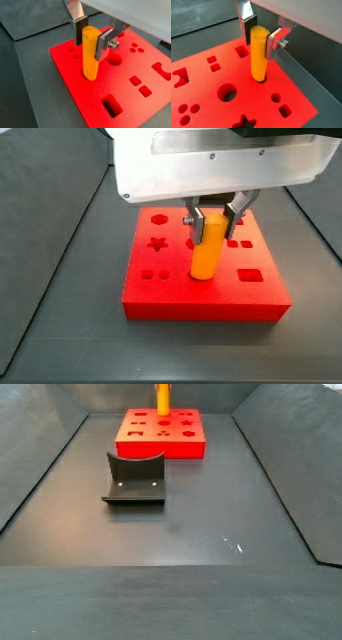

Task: Insert the oval object.

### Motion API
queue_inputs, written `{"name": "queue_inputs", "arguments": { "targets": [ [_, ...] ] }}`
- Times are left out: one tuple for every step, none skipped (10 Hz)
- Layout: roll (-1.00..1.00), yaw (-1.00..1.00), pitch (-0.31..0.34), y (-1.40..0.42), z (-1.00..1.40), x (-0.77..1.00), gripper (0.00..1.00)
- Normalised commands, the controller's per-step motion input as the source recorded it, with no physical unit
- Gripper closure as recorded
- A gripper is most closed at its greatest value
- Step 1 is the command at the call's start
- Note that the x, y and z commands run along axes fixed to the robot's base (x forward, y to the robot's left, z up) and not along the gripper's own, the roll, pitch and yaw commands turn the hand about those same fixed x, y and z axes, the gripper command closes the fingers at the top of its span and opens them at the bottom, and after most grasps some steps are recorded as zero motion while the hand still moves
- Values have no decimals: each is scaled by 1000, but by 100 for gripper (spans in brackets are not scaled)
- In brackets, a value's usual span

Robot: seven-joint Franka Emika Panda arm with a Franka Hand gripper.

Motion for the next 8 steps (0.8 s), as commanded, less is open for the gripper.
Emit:
{"name": "queue_inputs", "arguments": {
  "targets": [
    [-97,0,-147,-6,-126,-366,100],
    [-101,0,-169,-131,-100,-274,100],
    [-83,0,-143,-31,-209,0,100],
    [-86,0,-6,0,-334,331,100],
    [-44,0,54,0,-546,671,100],
    [0,0,50,0,-634,637,100],
    [81,0,10,0,-600,429,100],
    [173,0,0,0,-626,291,100]
  ]
}}
